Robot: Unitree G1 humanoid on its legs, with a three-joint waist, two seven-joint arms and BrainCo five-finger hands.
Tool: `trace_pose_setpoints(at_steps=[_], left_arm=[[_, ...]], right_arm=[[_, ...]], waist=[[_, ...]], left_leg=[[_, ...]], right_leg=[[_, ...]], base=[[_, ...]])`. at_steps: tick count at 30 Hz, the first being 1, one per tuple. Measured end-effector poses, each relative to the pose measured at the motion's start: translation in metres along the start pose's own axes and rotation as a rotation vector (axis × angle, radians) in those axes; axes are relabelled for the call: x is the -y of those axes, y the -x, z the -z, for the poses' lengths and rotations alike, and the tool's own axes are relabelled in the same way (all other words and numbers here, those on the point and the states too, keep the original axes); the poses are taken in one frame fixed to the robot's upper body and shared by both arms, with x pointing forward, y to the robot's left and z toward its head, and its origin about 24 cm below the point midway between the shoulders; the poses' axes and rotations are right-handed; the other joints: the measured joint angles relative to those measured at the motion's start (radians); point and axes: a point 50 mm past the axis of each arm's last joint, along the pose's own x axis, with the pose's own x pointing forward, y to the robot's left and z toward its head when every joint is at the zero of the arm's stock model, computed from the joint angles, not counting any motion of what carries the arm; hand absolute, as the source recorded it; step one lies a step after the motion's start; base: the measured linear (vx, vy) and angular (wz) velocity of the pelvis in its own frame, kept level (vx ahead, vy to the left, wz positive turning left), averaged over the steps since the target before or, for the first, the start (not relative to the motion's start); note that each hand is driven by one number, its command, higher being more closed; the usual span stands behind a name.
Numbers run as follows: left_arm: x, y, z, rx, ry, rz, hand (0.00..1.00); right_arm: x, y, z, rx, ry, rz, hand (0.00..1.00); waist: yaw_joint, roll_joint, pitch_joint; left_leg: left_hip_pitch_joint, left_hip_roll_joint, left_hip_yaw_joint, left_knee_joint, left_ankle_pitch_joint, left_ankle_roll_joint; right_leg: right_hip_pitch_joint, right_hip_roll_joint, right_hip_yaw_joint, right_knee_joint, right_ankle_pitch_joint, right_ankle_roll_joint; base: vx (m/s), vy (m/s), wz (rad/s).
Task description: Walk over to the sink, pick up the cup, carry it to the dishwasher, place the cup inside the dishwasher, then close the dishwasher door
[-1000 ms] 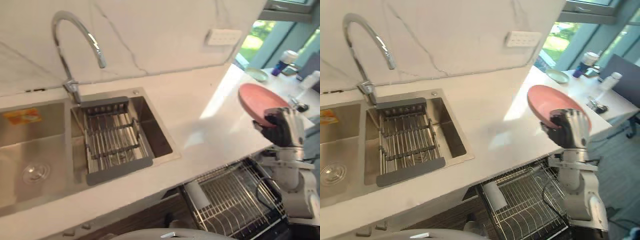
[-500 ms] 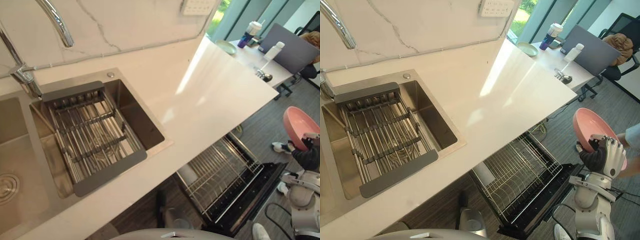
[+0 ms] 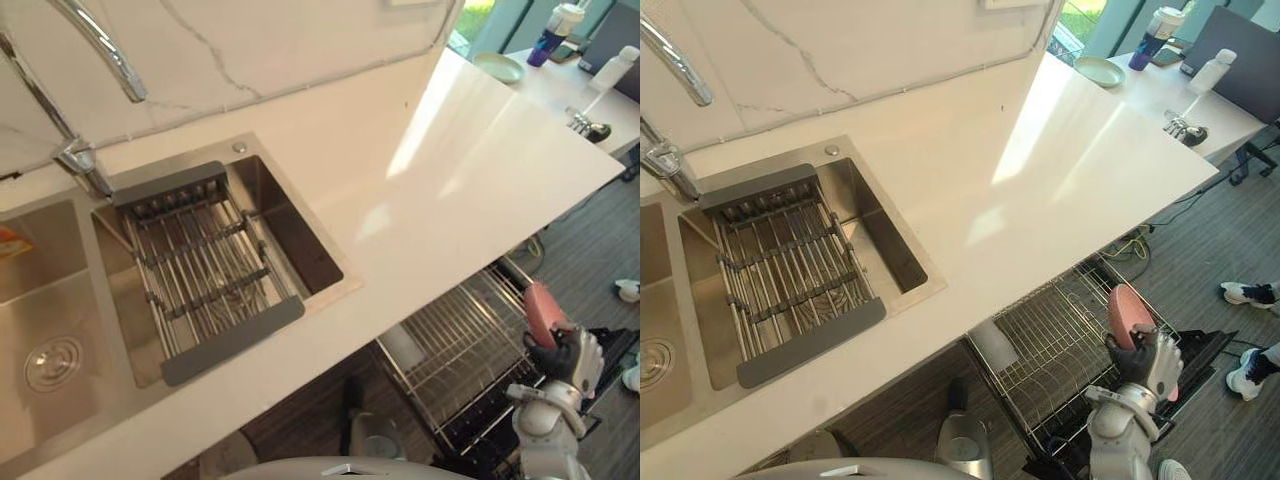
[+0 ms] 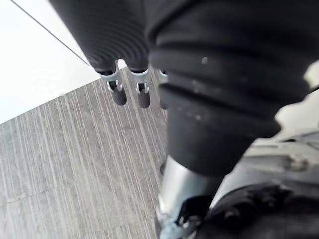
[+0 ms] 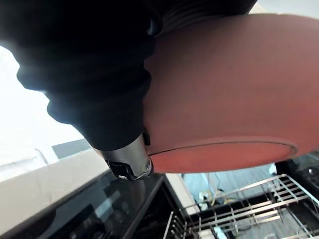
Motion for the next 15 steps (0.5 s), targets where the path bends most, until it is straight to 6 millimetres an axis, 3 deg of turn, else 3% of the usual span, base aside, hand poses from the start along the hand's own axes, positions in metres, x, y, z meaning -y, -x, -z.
trace_pose_setpoints(at_steps=[5, 10, 15], left_arm=[[0.003, 0.001, -0.005, 0.021, -0.032, 0.028, 0.00], [0.005, 0.002, -0.008, 0.034, -0.071, 0.054, 0.00], [0.014, 0.003, -0.016, 0.052, -0.117, 0.096, 0.00]], right_arm=[[-0.008, -0.003, 0.004, -0.063, -0.027, -0.011, 1.00], [-0.019, -0.010, 0.005, -0.148, -0.086, -0.019, 1.00], [-0.028, -0.019, 0.010, -0.197, -0.065, -0.060, 1.00]], waist=[[0.007, 0.025, 0.033], [0.018, 0.068, 0.069], [0.029, 0.082, 0.113]], left_leg=[[-0.021, -0.019, -0.018, 0.001, 0.006, 0.011], [-0.041, -0.042, -0.020, -0.015, 0.020, 0.025], [-0.050, -0.076, -0.029, -0.042, 0.038, 0.034]], right_leg=[[-0.015, -0.025, -0.026, 0.030, -0.008, 0.005], [-0.050, -0.053, -0.040, 0.060, -0.012, 0.011], [-0.079, -0.089, -0.050, 0.105, -0.031, 0.012]], base=[[0.00, 0.020, 0.14], [0.00, 0.024, 0.06], [0.00, 0.021, 0.11]])
